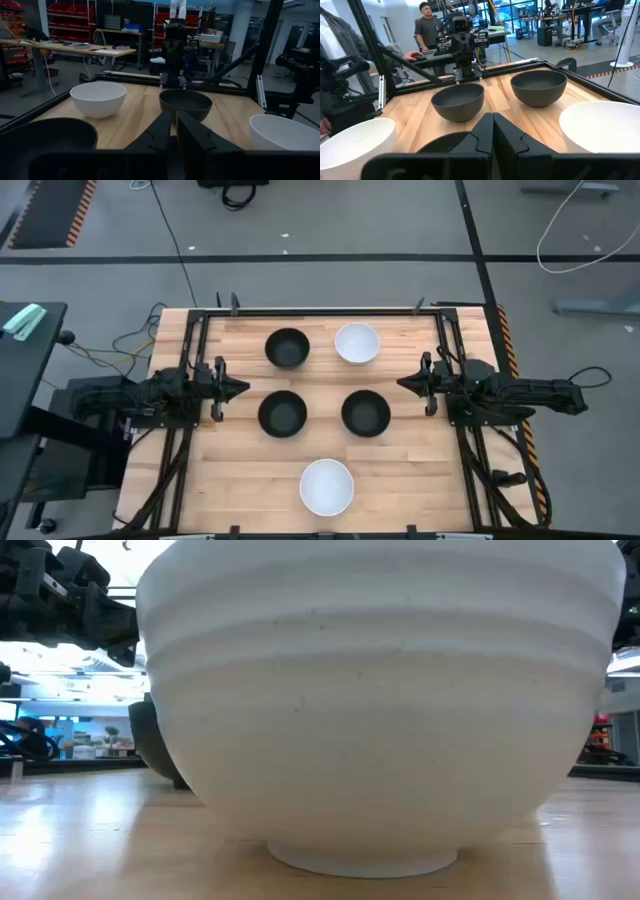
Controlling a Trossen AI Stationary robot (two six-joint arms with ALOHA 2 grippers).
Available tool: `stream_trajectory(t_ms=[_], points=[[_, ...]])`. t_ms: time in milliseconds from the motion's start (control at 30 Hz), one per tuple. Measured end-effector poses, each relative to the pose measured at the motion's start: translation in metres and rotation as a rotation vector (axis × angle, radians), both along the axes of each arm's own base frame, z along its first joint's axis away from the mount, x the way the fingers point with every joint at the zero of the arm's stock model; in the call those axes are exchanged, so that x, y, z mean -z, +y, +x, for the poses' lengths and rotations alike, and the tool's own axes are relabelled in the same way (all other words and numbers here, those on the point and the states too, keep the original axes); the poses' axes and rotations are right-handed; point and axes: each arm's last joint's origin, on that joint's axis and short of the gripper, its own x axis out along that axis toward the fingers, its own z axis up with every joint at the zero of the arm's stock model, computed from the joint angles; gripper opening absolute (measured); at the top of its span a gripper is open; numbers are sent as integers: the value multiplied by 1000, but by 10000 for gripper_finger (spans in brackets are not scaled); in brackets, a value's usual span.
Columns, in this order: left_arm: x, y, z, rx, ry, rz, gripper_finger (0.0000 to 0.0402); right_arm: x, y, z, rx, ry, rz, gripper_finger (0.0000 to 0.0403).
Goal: Nest bowls inside each other
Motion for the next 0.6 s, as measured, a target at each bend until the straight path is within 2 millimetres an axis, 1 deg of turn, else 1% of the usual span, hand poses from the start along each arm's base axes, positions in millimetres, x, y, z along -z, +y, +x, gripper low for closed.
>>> stream_trajectory(t_ms=[267,600], points=[[0,0,0,0,0,0,28,0,0,0,0,0,0,14],[0,0,0,0,0,0,40,0,0,0,0,0,0,14]])
